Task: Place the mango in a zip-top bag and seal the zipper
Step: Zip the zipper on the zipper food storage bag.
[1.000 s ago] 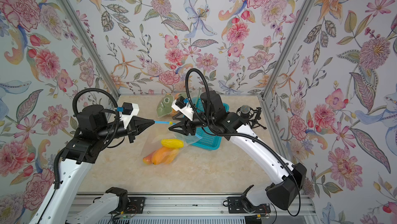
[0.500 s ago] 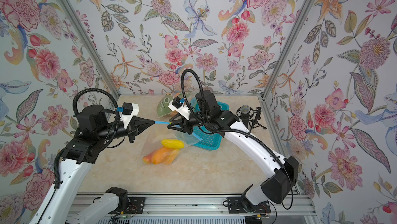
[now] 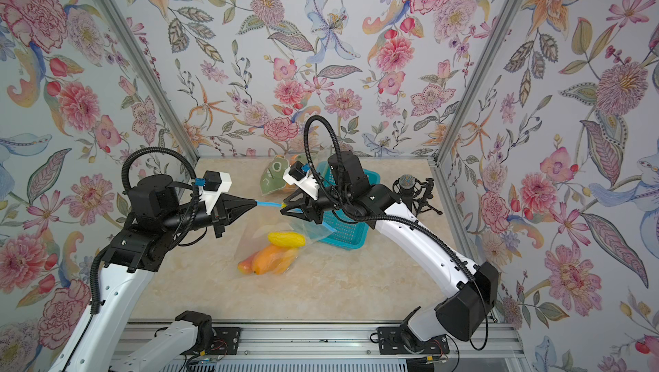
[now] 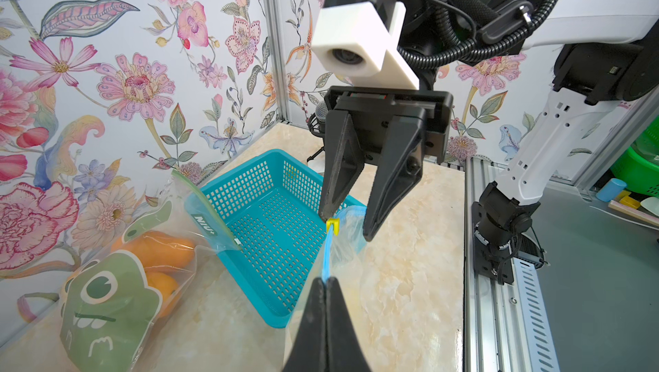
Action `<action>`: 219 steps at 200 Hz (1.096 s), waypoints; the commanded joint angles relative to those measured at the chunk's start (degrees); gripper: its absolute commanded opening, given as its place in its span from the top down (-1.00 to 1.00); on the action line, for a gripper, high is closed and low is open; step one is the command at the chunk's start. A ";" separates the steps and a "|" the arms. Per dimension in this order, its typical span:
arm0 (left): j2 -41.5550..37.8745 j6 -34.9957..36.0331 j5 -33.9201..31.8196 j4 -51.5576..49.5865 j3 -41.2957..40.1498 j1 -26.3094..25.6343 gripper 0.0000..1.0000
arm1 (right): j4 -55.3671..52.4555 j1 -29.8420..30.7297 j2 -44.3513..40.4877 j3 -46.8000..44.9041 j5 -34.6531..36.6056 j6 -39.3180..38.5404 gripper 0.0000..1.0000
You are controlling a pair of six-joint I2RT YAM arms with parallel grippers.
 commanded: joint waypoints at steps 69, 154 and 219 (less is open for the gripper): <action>-0.72 -0.36 -0.83 1.92 -0.08 0.34 1.00 | 0.61 -0.27 -0.30 0.60 -2.13 -1.13 0.45; -0.72 -0.49 -2.30 2.38 -0.29 0.43 1.00 | -0.25 -0.05 -0.42 0.17 -3.38 -1.22 0.78; -0.83 -1.17 -5.11 2.75 -0.07 0.64 1.00 | -1.08 1.10 -2.78 -2.11 -0.57 -1.54 0.92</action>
